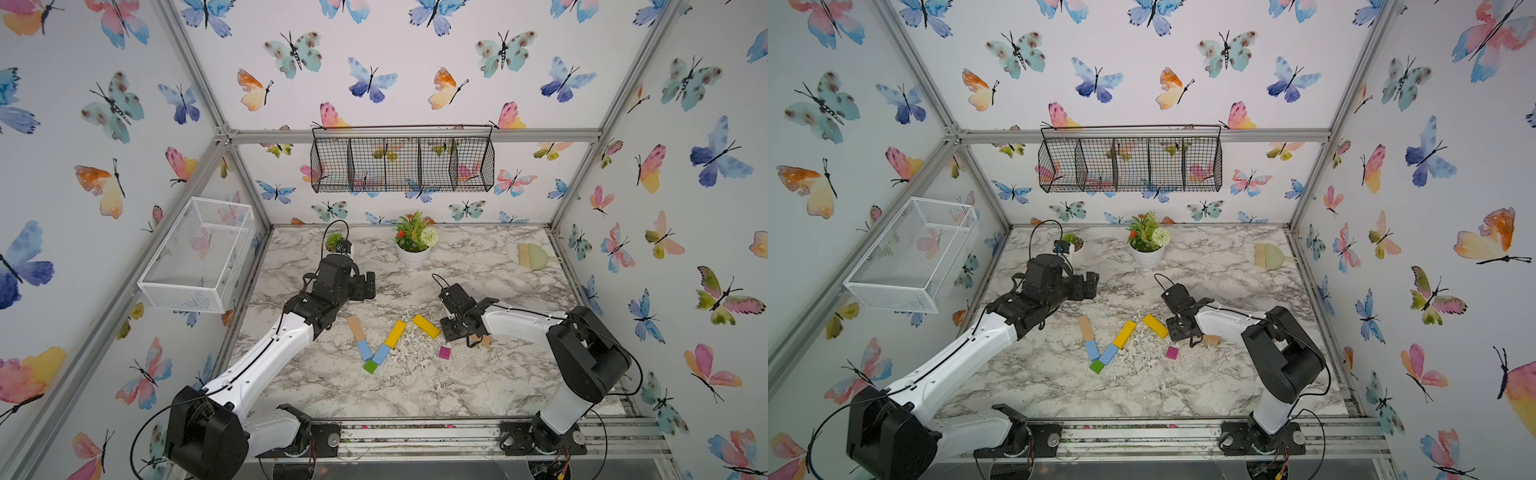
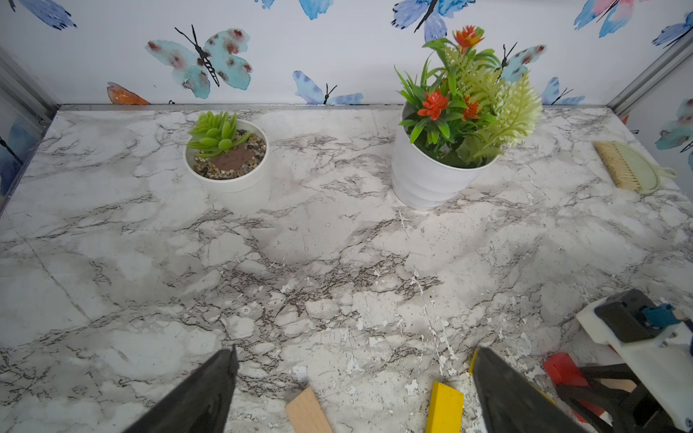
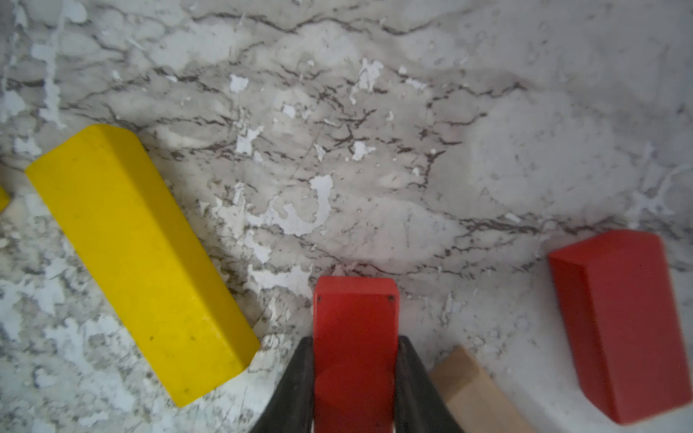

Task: Assemble the letter v with building blocks
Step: Adjust the building block at the center of the board.

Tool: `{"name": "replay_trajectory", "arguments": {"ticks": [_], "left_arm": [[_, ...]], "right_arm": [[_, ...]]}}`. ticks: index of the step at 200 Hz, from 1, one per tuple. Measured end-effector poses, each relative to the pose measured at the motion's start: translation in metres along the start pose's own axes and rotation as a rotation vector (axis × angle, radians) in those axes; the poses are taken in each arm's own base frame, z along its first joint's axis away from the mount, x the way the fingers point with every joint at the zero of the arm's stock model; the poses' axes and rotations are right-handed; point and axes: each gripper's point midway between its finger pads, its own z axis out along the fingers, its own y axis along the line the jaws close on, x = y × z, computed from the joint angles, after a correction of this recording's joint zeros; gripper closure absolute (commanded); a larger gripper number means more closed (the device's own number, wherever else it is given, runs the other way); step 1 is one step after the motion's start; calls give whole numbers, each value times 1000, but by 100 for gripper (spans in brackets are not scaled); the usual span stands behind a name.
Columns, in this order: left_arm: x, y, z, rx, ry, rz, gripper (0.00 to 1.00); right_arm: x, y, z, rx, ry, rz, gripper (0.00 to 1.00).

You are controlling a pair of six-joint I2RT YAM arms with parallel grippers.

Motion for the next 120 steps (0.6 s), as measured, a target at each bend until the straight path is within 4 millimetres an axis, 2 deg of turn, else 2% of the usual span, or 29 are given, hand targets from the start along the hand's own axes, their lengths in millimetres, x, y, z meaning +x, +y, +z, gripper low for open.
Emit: {"name": "replay_trajectory", "arguments": {"ticks": [120], "left_arm": [[0,-1,0,6,1,0,2]], "right_arm": [[38,5,-20,-1,204,-90,74]]}}
